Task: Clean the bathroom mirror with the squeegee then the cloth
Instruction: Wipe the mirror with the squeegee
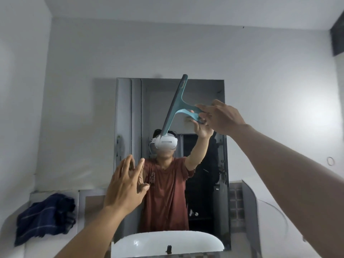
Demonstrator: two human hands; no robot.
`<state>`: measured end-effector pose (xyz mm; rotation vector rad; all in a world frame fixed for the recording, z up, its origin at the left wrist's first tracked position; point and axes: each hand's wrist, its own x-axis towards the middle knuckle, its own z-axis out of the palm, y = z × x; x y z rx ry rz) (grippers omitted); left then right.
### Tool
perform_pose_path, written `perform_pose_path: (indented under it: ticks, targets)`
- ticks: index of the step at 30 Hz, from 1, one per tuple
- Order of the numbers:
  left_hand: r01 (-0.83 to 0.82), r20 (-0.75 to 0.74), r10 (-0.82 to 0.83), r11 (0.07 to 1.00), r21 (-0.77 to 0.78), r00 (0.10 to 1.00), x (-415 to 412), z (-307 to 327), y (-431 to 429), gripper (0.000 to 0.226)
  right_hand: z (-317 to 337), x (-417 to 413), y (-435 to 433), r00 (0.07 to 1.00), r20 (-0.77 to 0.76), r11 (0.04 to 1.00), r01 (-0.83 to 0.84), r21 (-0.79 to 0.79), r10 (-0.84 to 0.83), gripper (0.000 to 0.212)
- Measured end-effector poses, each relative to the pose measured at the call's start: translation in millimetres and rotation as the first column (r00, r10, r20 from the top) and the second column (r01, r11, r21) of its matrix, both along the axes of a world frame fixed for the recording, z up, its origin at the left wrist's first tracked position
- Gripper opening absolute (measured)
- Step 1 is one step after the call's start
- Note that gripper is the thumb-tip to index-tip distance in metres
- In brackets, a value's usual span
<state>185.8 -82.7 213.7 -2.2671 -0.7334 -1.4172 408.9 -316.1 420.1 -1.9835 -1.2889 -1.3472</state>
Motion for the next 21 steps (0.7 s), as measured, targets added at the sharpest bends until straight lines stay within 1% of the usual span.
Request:
perform_pose_path:
  ticks: [7,12,16,21]
  targets:
    - [0.012,-0.015,-0.012,1.000,-0.013,1.000,-0.6,-0.1,0.7,0.095,-3.5,8.8,-25.2,0.998,-0.053,0.999,0.046,0.023,-0.044,0.043]
    - [0.017,-0.024,-0.017,1.000,-0.027,1.000,-0.8,1.8,0.0,0.096,-4.9,10.4,-32.0,0.990,-0.131,0.998,0.052,0.034,-0.047,0.042]
    - [0.034,-0.028,-0.035,0.999,-0.028,0.999,-1.2,1.5,2.3,0.100,-15.5,9.6,-36.0,0.980,-0.194,0.995,0.064,0.078,-0.048,0.042]
    - [0.042,-0.032,-0.043,0.999,-0.020,0.999,-2.0,2.7,1.0,0.100,-25.3,8.8,-36.7,0.979,-0.199,0.992,0.072,0.107,-0.050,0.043]
